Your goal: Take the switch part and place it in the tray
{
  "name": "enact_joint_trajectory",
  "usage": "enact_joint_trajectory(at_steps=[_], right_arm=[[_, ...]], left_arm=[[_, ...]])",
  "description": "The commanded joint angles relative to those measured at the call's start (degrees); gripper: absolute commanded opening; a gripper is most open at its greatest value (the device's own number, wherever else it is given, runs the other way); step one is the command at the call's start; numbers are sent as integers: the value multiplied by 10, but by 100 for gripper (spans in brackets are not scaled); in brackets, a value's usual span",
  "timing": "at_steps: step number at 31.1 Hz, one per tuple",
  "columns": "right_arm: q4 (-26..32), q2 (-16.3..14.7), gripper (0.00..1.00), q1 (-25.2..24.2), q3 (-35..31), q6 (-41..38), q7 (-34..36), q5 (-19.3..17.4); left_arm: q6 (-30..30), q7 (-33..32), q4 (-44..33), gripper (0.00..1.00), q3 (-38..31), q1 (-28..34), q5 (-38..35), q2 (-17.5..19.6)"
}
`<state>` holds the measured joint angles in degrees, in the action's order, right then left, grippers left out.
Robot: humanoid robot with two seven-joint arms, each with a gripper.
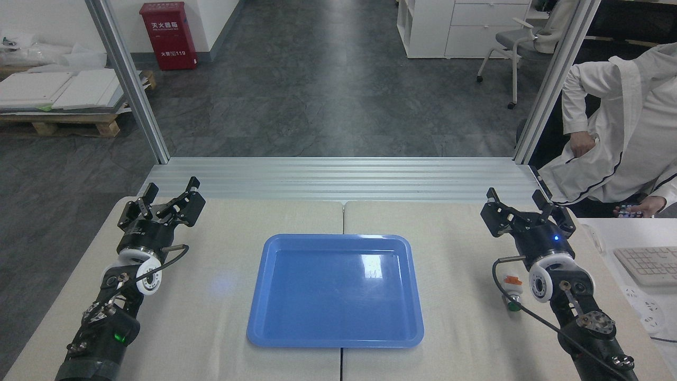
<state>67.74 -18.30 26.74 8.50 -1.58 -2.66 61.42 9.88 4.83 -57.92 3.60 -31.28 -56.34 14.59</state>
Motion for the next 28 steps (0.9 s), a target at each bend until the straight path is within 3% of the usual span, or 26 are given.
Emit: enact_joint_trajectory(at_steps=[1, 28], right_arm=[[2, -1, 97, 0, 0, 0, -2, 0], [1, 0, 97, -1, 1, -1, -2, 1]], left_arm=[[0, 0, 0, 100, 0, 0, 0, 0], [0, 0, 0, 100, 0, 0, 0, 0]])
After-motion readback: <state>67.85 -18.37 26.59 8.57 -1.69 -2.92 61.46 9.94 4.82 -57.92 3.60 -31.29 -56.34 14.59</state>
